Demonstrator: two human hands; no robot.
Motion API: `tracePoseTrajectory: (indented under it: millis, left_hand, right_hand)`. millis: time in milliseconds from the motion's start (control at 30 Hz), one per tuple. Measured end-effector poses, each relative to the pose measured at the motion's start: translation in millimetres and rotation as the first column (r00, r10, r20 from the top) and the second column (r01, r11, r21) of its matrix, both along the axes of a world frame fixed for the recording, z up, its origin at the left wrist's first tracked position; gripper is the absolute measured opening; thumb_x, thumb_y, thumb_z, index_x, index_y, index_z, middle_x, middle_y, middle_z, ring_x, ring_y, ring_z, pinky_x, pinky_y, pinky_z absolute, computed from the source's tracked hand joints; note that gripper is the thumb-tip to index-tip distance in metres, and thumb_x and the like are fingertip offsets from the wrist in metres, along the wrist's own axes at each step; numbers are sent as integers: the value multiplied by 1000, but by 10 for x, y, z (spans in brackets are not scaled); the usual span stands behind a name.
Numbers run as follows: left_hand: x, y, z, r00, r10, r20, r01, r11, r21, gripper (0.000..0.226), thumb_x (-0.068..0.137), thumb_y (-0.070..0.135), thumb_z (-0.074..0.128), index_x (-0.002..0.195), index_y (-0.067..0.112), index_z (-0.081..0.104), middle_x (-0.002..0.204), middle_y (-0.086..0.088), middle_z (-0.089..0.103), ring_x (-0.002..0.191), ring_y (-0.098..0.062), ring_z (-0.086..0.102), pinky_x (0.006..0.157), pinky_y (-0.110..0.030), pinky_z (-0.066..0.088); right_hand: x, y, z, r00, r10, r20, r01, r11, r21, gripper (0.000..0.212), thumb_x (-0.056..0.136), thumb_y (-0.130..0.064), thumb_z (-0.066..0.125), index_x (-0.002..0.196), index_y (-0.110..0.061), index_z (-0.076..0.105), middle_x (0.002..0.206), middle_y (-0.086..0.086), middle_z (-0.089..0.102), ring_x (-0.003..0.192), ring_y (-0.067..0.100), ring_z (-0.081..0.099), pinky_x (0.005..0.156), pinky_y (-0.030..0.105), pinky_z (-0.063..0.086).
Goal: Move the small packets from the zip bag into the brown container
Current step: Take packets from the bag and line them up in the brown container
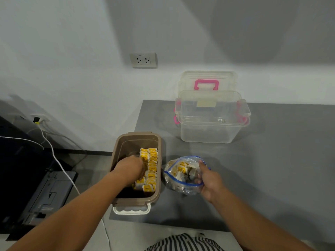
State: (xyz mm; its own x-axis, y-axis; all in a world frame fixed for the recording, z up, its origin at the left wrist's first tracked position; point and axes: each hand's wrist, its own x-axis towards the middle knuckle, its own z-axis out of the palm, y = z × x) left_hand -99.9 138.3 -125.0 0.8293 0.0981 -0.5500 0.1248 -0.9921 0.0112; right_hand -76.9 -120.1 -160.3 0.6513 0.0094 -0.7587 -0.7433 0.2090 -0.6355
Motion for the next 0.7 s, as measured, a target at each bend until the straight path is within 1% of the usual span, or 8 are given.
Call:
tracePoseTrajectory:
  millis: [67,167,267,333,500,567,633,700]
  left_hand:
    - [-24,0,-31,1000,-14,27,14,1000,3,13,93,18,61,97,19,74,97,-1,69,87,-15,65,86,-32,57]
    - [-48,4,-49,998,-8,55,7,1000,2,12,94,19,61,95,21,73,93,1,68,83,-14,64,83,-31,57]
    - [-64,0,-56,999,-12,52,11,1000,11,12,94,19,60,94,20,72,92,0,68,82,-15,65,82,-32,58]
    - [-75,-9,-42,999,-10,48,9,1000,13,11,94,18,61,95,19,73,93,0,68,83,-15,65,83,-32,58]
    - [-65,20,53,996,39,80,-36,999,-41,11,88,19,68,92,26,76,93,6,71,83,-11,66,84,-29,57]
    - [-46,19,178,991,58,122,-50,997,-64,13,87,21,70,95,30,77,98,8,72,86,-12,67,88,-30,57]
    - [-29,-29,350,974,71,217,-50,994,-101,9,88,25,71,94,30,76,96,9,71,87,-12,68,86,-29,56]
    - [-32,-138,542,934,120,335,-56,980,-193,6,90,26,70,91,29,75,90,10,72,83,-8,67,82,-26,56]
  right_hand:
    - [-2,1,-1,1000,1,0,-1,1000,-3,33,101,-36,58,98,-4,62,39,-6,52,33,6,49,43,26,46]
    - [0,-3,-37,1000,4,-6,-4,1000,-4,34,101,-38,58,100,-4,64,41,-6,53,34,6,50,48,30,48]
    - [0,-8,-43,1000,-8,-3,8,1000,17,31,101,-35,57,89,-7,60,39,-6,52,32,5,49,39,24,45]
    - [2,-11,-48,1000,-10,1,10,1000,26,30,101,-35,58,88,-8,59,38,-5,52,31,5,50,37,22,44]
    - [15,-28,-118,1000,-3,8,2,999,38,31,100,-35,59,99,-5,62,40,-6,55,33,7,52,46,29,49]
    - [16,-31,-132,1000,16,17,-17,999,45,33,99,-36,61,101,-3,64,49,-2,64,43,10,62,56,35,55]
    - [23,-43,-174,999,33,29,-35,998,45,34,98,-36,62,105,-3,66,73,7,76,69,22,74,74,46,62]
    - [20,-60,-183,999,45,30,-47,998,38,34,98,-37,62,107,-5,67,94,14,78,90,33,75,86,55,60]
